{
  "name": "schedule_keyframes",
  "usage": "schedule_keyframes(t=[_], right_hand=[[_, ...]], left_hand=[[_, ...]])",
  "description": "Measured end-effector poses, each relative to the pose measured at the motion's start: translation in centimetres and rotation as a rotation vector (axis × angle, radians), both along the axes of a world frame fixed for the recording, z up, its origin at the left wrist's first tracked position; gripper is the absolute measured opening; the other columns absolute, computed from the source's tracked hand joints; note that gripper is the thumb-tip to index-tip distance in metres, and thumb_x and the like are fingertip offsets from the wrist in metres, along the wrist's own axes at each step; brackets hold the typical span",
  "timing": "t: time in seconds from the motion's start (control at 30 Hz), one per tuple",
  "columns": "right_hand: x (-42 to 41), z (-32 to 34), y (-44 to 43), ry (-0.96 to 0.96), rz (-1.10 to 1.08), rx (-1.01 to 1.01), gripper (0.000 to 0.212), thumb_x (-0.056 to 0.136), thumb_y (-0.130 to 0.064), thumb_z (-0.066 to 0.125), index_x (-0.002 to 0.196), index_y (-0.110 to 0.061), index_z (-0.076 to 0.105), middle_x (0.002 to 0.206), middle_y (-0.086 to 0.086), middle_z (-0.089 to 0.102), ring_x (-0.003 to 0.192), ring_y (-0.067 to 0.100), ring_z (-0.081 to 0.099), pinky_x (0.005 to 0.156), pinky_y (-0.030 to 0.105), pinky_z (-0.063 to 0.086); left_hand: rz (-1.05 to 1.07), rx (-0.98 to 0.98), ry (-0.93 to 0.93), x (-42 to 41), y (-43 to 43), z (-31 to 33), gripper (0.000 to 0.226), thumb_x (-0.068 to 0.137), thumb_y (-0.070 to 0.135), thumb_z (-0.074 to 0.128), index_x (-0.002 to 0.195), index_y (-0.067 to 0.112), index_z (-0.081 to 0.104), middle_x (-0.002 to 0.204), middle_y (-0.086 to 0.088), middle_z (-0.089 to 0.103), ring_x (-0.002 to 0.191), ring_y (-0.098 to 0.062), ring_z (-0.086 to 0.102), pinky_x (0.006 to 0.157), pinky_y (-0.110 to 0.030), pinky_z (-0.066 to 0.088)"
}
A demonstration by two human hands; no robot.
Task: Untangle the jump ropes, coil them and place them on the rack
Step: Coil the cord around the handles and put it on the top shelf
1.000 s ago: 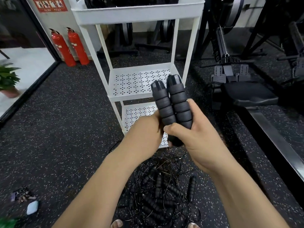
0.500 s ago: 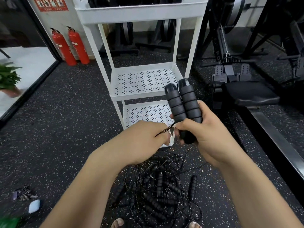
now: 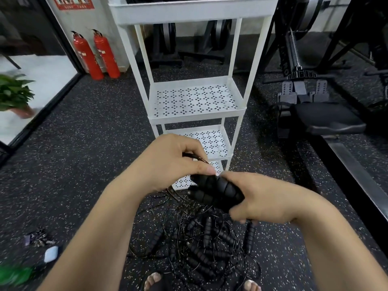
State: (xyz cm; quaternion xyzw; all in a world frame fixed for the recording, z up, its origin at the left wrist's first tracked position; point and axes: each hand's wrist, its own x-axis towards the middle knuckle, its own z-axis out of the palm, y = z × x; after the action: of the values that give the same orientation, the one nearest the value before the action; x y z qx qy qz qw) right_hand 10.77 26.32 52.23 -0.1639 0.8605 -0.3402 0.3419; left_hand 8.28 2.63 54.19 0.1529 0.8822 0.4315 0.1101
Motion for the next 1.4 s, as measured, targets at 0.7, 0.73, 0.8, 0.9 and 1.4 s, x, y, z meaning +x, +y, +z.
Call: schedule_keyframes(t=[0.7,0.73,0.8,0.9,1.4], right_hand=[[0.0,0.5,-0.7,0.25,-0.661,-0.738,0.048,0.083,0.009,0.078,0.114,-0.015,0.049,0.095,0.019,0.077,0.07,0.033,0.068,0.059,0.043,0.054],[-0.1,0.3,-0.8,0.293,-0.704,-0.701,0.05,0.084,0.006,0.078,0.114,-0.019,0.048,0.093,0.015,0.078,0.07,0.031,0.071,0.06,0.044,0.055],[-0.2,0.0,-0.9,0.345,-0.777,-0.645,0.052,0.083,-0.001,0.08,0.113,-0.027,0.047,0.092,0.011,0.078,0.07,0.029,0.075,0.059,0.045,0.059],[-0.4,-0.3,-0.8,0.418,-0.851,-0.484,0.05,0.083,-0.008,0.078,0.113,-0.03,0.045,0.092,0.004,0.077,0.065,0.024,0.075,0.058,0.047,0.062],[-1.0,-1.1,0.3,0.27,-0.494,-0.133,0.051,0.08,-0.009,0.079,0.11,-0.037,0.048,0.081,0.007,0.075,0.056,0.027,0.069,0.053,0.043,0.059]], left_hand=[[0.096,0.151,-0.077,-1.1,3.8,-2.7,0.05,0.113,0.038,0.05,0.065,0.04,0.065,0.049,0.014,0.041,0.047,-0.01,0.034,0.056,-0.032,0.029],[0.088,0.046,-0.017,-1.1,3.9,-2.6,0.05,0.114,0.037,0.048,0.066,0.038,0.061,0.049,0.015,0.045,0.047,-0.008,0.037,0.057,-0.032,0.032],[0.044,-0.116,0.031,-0.9,4.2,-2.5,0.04,0.115,0.034,0.045,0.077,0.032,0.057,0.06,0.013,0.054,0.052,-0.007,0.044,0.056,-0.032,0.037],[-0.015,-0.275,0.029,-0.4,4.8,-2.5,0.03,0.115,0.036,0.042,0.096,0.022,0.06,0.074,0.001,0.062,0.06,-0.015,0.053,0.055,-0.033,0.039],[0.043,-0.071,0.067,-0.3,2.1,-0.8,0.021,0.097,0.046,0.074,0.082,0.03,0.073,0.058,0.015,0.056,0.052,-0.003,0.043,0.052,-0.025,0.033]])
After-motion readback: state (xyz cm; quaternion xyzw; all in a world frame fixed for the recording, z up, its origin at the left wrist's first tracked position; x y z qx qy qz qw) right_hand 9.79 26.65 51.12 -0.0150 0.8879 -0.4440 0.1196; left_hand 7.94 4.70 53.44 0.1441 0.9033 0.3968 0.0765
